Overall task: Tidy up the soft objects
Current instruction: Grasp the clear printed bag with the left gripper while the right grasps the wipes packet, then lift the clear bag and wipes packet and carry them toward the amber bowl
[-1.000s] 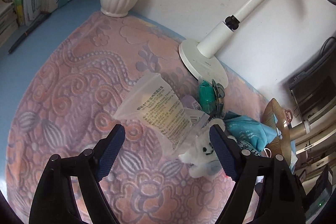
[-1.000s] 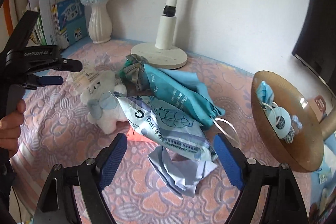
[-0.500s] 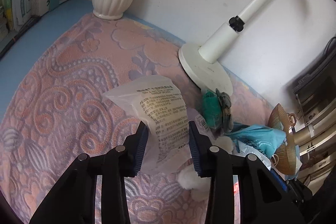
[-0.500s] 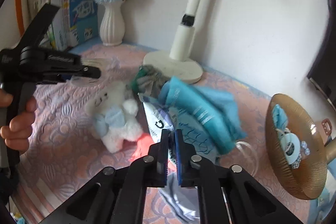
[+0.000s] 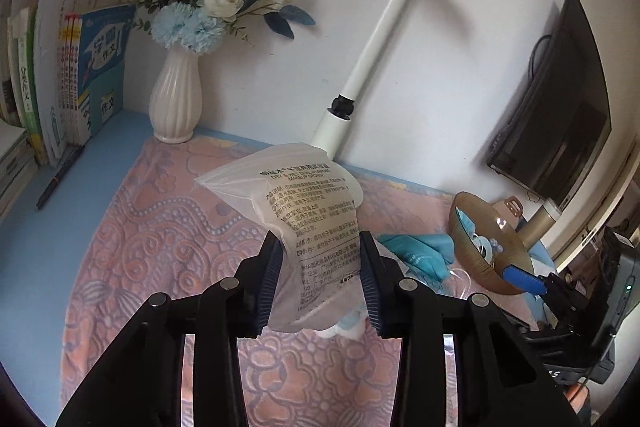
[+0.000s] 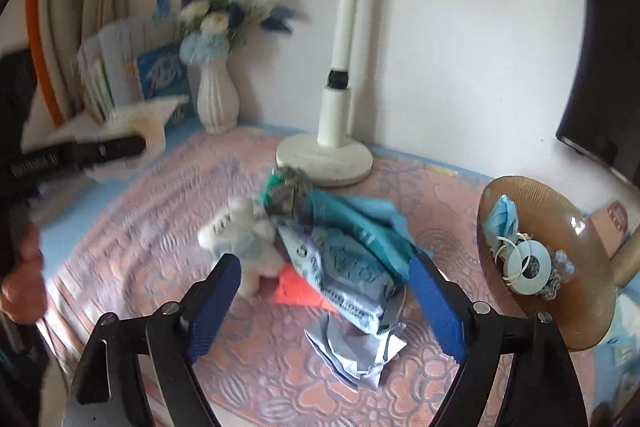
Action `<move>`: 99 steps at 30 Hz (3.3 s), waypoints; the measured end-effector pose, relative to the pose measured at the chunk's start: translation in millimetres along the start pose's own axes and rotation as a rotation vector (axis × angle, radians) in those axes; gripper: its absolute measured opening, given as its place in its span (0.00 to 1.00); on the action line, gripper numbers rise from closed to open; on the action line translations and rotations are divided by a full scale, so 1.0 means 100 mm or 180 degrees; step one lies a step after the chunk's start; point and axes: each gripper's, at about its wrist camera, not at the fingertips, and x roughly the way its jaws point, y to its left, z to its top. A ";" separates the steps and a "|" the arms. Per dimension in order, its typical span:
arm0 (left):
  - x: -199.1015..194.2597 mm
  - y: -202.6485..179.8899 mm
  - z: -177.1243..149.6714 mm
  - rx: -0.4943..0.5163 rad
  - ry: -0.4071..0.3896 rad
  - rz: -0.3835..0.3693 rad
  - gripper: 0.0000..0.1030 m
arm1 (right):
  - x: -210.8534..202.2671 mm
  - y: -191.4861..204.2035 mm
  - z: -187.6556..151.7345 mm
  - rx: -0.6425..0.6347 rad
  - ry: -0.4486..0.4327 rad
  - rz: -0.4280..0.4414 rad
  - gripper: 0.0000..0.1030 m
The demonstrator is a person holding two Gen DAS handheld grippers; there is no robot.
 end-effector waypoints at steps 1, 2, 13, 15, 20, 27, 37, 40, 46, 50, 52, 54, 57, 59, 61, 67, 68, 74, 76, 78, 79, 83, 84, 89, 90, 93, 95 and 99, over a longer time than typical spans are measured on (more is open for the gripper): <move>0.00 -0.03 -0.04 0.0040 0.0006 -0.0012 0.34 | 0.10 0.06 -0.04 -0.0105 0.0124 -0.0043 0.80; 0.01 -0.05 -0.08 0.0077 0.0024 -0.0028 0.34 | 0.20 0.11 -0.06 -0.0187 0.0213 -0.0090 0.78; 0.23 -0.13 -0.26 0.0400 0.0238 -0.0013 0.34 | 0.96 0.08 0.01 -0.0199 0.0545 -0.0129 0.22; 0.26 -0.11 -0.27 0.0396 0.0265 -0.0016 0.34 | 0.85 0.01 0.04 -0.0097 0.0424 -0.0091 0.18; 0.28 -0.10 -0.29 0.0341 0.0301 -0.0089 0.34 | 0.37 -0.18 0.16 0.0371 -0.0027 0.0464 0.16; 0.05 -0.30 -0.38 0.0512 0.0264 -0.0212 0.34 | -0.34 -0.38 0.02 0.0977 -0.0303 0.1018 0.16; 0.18 -0.72 -0.85 0.0717 0.0573 -0.0533 0.34 | -0.51 -0.99 -1.01 0.1973 0.0495 0.1062 0.17; 0.26 -0.83 -1.00 0.0787 0.0677 -0.0548 0.34 | -0.40 -1.15 -1.15 0.2229 0.0568 0.1145 0.18; 0.37 -0.78 -1.19 0.0824 0.0767 -0.0403 0.34 | -0.60 -1.23 -1.09 0.1702 0.0477 -0.0301 0.62; 0.43 -0.70 -1.22 0.0699 0.0834 -0.0409 0.34 | -0.67 -1.22 -1.27 0.1876 0.0481 0.0039 0.67; 0.42 -0.72 -1.22 0.0716 0.0807 -0.0428 0.34 | -0.63 -1.19 -1.37 0.1957 0.0567 0.0049 0.79; 0.43 -0.74 -1.24 0.0746 0.0818 -0.0422 0.34 | -0.53 -1.16 -1.42 0.2001 0.0670 -0.0024 0.81; 0.44 -0.77 -1.25 0.0789 0.0819 -0.0408 0.34 | -0.38 -1.18 -1.45 0.2154 0.0748 -0.0130 0.81; 0.44 -0.75 -1.25 0.0779 0.0813 -0.0414 0.34 | -0.31 -1.20 -1.45 0.2198 0.0791 -0.0264 0.81; 0.44 -0.72 -1.25 0.0748 0.0819 -0.0422 0.34 | -0.20 -1.21 -1.46 0.2192 0.0849 -0.0353 0.81; 0.47 -0.71 -1.24 0.0703 0.0834 -0.0408 0.34 | -0.17 -1.03 -1.45 0.1831 0.0739 -0.0518 0.57; 0.47 -0.71 -1.24 0.0708 0.0837 -0.0393 0.34 | -0.19 -1.00 -1.44 0.1771 0.0715 -0.0531 0.54; 0.35 -0.86 -1.14 0.0763 0.0766 -0.0422 0.34 | -0.47 -0.98 -1.26 0.1664 0.0429 -0.0461 0.52; 0.24 -1.02 -1.02 0.0886 0.0642 -0.0467 0.34 | -0.62 -1.04 -1.15 0.1634 0.0289 -0.0477 0.52; 0.14 -1.24 -0.86 0.1009 0.0514 -0.0554 0.34 | -0.79 -1.17 -1.02 0.1638 0.0126 -0.0531 0.52; 0.13 -1.34 -0.79 0.1058 0.0475 -0.0592 0.34 | -0.85 -1.24 -0.96 0.1648 0.0059 -0.0550 0.52; 0.23 -1.82 -0.47 0.1244 0.0406 -0.0729 0.34 | -1.06 -1.66 -0.73 0.1783 -0.0167 -0.0672 0.52; 0.29 -1.96 -0.40 0.1285 0.0401 -0.0754 0.34 | -1.10 -1.80 -0.67 0.1854 -0.0209 -0.0691 0.52; 0.71 -2.50 -0.14 0.1310 0.0470 -0.0918 0.34 | -1.10 -2.28 -0.49 0.2047 -0.0305 -0.0733 0.52; 0.82 -2.59 -0.11 0.1318 0.0495 -0.0929 0.34 | -1.06 -2.36 -0.46 0.2064 -0.0288 -0.0747 0.52; 1.13 -2.81 -0.06 0.1343 0.0551 -0.0931 0.34 | -0.94 -2.57 -0.43 0.2122 -0.0258 -0.0736 0.52; 1.31 -2.91 -0.06 0.1345 0.0597 -0.0937 0.36 | -0.82 -2.68 -0.42 0.2138 -0.0212 -0.0722 0.53; 1.59 -2.99 -0.04 0.1286 0.0570 -0.0820 0.78 | -0.61 -2.86 -0.44 0.2092 -0.0135 -0.0700 0.66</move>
